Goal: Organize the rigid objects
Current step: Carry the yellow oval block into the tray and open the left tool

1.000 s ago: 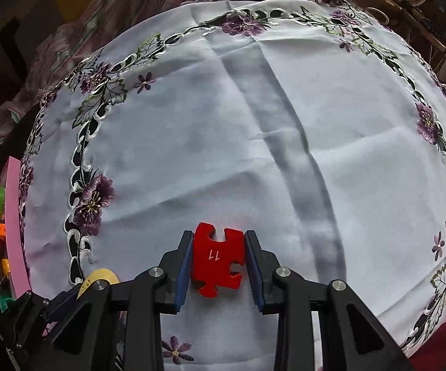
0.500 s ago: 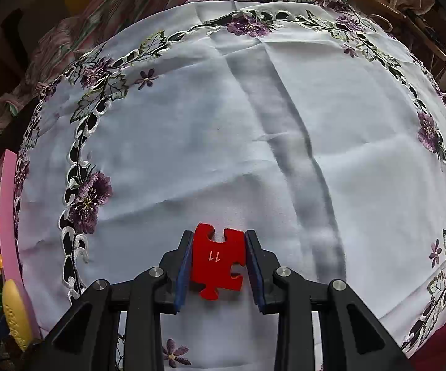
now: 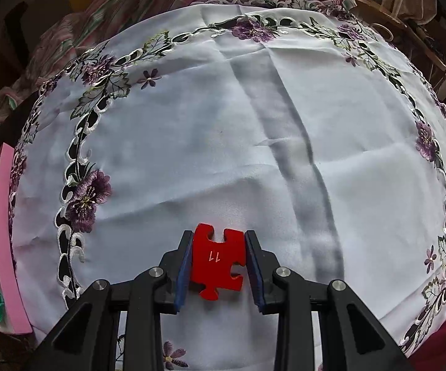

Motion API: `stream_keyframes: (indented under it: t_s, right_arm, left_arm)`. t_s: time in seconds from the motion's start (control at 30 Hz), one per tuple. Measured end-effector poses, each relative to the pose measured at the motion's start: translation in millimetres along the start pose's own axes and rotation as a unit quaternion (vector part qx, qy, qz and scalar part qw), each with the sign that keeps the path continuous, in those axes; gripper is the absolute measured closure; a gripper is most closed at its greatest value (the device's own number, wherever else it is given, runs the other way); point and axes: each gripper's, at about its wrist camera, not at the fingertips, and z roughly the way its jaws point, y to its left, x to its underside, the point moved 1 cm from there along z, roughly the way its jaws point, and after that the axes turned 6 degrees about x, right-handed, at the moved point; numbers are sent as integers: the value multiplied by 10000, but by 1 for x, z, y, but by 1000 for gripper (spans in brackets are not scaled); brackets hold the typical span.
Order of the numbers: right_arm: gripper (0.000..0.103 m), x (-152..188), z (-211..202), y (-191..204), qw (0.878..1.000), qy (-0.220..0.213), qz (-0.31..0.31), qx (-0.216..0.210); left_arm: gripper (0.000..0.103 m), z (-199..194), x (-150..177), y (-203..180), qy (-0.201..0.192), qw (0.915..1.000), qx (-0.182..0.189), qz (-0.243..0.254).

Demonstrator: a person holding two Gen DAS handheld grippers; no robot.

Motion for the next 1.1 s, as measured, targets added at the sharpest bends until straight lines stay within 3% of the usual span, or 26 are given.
stream_keyframes:
  t_s: [0.57, 0.83, 1.1]
  right_arm:
    - [71, -5, 1, 9, 9995, -109, -192, 209]
    - [71, -7, 0, 11, 9993, -128, -243, 257]
    - [71, -10, 1, 13, 9992, -131, -258, 266]
  left_arm:
    - [59, -19, 25, 63, -11, 9969, -369, -690]
    - [59, -28, 52, 108, 88, 9906, -159, -1357]
    - [59, -11, 45, 93, 138, 9946, -27, -1028]
